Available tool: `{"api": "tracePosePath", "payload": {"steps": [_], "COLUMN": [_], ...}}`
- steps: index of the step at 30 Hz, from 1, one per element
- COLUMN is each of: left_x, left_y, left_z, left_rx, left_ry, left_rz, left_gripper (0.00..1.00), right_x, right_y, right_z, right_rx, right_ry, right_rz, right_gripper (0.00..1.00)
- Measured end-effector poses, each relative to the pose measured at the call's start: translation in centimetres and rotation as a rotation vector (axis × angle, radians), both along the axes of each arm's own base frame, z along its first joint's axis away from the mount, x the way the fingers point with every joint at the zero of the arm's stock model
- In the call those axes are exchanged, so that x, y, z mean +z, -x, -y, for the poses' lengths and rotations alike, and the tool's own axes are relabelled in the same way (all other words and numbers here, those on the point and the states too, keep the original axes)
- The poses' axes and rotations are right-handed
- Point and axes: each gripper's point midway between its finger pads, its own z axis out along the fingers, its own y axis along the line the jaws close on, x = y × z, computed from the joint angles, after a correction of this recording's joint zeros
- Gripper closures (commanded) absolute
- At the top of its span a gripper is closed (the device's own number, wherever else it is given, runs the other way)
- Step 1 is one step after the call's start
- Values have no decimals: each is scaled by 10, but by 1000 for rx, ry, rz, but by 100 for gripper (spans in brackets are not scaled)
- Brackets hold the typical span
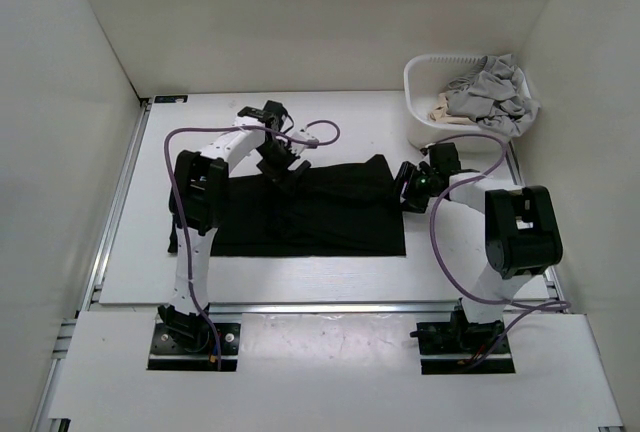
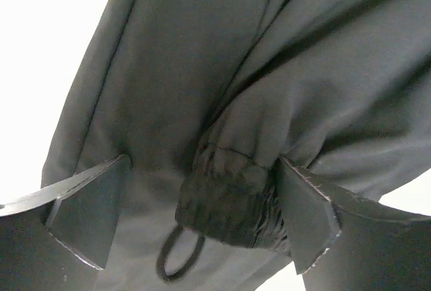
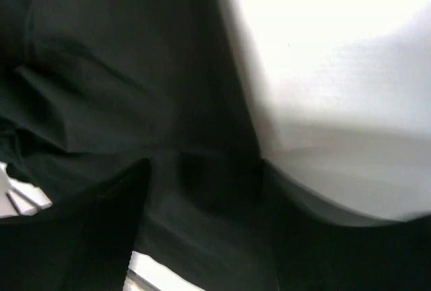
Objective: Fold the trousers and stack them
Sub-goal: Fold the trousers
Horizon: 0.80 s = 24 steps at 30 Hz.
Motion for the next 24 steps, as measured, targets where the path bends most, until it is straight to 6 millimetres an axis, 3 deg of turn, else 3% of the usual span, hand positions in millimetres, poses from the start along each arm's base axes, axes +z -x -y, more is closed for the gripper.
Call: {"api": "tracePosePath", "payload": {"steps": [2,3,5,6,8,10,12,16,22,24], "left_x": [-10,-15,-20,-20,-19,-19,-19,-18,-12,-8], "left_y": [4,8,14,13,13,13,13,11,6,3], "left_z": [-5,-8,-13,-14,-15,-15,-15,-15,-20,-25], "left_rx": [20,32,44,48,58,65,65,67,75,76], "left_ry": [-13,-22,-28,-24,-10,3,14,21,-4,-23], "left_rz": [-18,-34,-59,-59,-64,-69,-70,-67,-35,-12], "left_gripper": [51,71,85,85,85,71,59,41,12,0], "right_x": [-4,-5,-9,-14,-17,-17,-17,-12,-6,-7], "right_y": [-3,-4,-3,-1,1,1,1,1,1,0], "right_z": [-4,-4,-2,0,-1,-1,-1,-4,-4,-5], "right_rx": [14,13,9,1,-6,-8,-9,5,26,33], "right_ry": [-12,-15,0,5,-8,-16,-16,-32,-27,-30], "right_rz": [-3,-6,-15,-33,-54,-59,-60,-50,-25,-30], "right_gripper": [49,70,85,94,99,100,95,47,47,58]}}
